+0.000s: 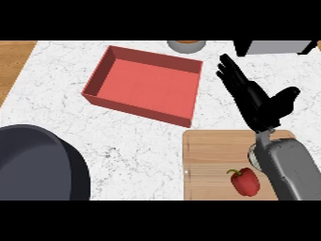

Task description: Pick the bell pepper from the cutting board and place it in the cardboard box

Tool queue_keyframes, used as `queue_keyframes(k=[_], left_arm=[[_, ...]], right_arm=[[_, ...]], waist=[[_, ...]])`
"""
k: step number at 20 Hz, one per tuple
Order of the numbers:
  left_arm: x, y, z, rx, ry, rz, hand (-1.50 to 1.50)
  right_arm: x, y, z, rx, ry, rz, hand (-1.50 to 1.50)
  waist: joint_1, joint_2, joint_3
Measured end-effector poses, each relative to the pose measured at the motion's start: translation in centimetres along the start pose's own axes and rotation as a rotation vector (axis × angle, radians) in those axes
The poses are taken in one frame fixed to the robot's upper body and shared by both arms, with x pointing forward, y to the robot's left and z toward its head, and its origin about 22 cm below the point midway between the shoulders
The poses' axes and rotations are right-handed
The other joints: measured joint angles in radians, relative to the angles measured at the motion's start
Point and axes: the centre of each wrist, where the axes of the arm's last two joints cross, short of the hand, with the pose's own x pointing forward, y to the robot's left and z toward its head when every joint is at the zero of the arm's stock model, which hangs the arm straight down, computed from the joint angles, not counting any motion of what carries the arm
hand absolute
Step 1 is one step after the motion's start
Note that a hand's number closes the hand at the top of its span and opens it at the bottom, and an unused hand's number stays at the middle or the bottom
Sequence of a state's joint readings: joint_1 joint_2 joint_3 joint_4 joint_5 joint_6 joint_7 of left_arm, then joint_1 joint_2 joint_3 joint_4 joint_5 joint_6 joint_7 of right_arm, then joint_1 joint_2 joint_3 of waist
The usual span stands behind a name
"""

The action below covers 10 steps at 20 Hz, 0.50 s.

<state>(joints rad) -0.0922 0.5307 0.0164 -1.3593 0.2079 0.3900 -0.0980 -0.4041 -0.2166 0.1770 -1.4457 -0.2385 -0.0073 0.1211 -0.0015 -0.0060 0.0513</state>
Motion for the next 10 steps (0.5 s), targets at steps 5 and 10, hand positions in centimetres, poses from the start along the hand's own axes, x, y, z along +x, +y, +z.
queue_keyframes(k=[5,10], left_arm=[[0.4,-1.2,0.6,-0.082,-0.005,-0.048,0.00],[0.8,-1.4,0.9,-0.140,-0.019,-0.080,0.00]], right_arm=[[1.5,1.5,1.4,0.116,-0.231,0.030,-1.50],[1.7,-0.4,3.2,-0.002,-0.330,0.339,-1.50]], waist=[[-0.014,-0.002,-0.032],[-0.047,-0.014,-0.037]])
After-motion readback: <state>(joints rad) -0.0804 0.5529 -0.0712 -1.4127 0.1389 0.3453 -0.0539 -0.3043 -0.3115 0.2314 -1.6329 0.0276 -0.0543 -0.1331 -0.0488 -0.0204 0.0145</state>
